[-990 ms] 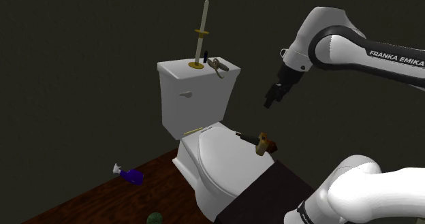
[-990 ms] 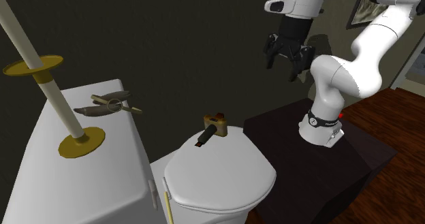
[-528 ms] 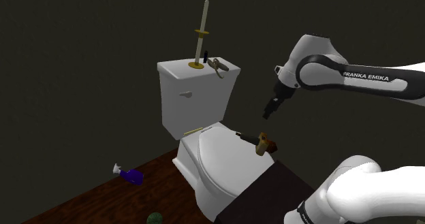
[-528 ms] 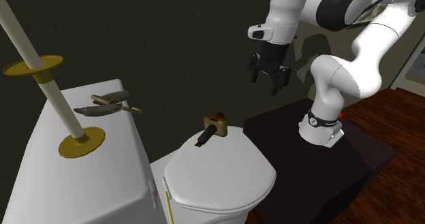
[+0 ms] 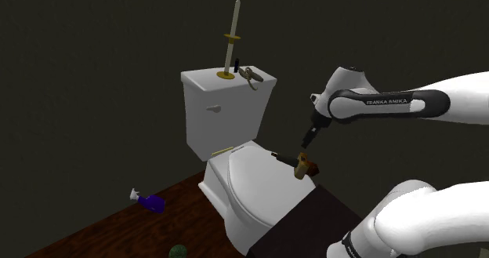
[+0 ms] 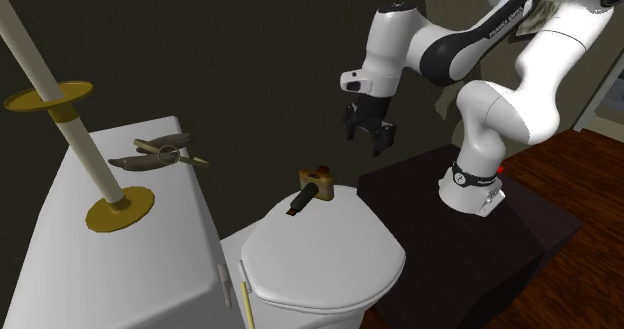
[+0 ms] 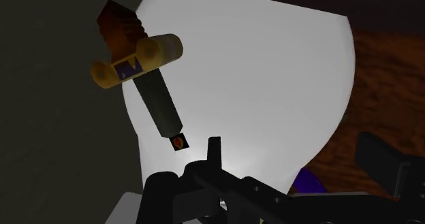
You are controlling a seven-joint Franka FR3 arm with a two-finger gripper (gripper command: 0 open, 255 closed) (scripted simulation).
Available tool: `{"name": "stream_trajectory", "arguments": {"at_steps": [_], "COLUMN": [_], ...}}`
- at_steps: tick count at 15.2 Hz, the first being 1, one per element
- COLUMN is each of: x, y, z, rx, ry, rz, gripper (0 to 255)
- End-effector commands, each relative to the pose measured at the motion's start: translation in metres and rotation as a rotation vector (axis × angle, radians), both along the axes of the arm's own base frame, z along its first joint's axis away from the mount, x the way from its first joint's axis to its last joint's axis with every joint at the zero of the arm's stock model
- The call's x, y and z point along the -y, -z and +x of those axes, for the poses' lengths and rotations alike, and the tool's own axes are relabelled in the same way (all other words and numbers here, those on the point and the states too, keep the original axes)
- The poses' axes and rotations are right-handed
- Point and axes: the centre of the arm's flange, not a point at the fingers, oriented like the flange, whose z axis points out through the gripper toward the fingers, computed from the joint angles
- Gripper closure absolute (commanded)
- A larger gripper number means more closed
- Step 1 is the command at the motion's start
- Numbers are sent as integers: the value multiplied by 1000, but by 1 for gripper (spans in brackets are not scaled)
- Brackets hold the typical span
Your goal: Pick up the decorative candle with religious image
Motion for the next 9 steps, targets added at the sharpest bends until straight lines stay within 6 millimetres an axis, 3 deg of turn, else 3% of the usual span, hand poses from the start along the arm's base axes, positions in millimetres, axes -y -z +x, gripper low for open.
{"name": "stream_trajectory", "arguments": {"at_steps": [1, 9], "x": [13, 70], "y": [22, 107], "z": [4, 23], "rx": [0, -8], "ry": [-27, -123], "rz": [-8, -36], "gripper": [0, 0]}}
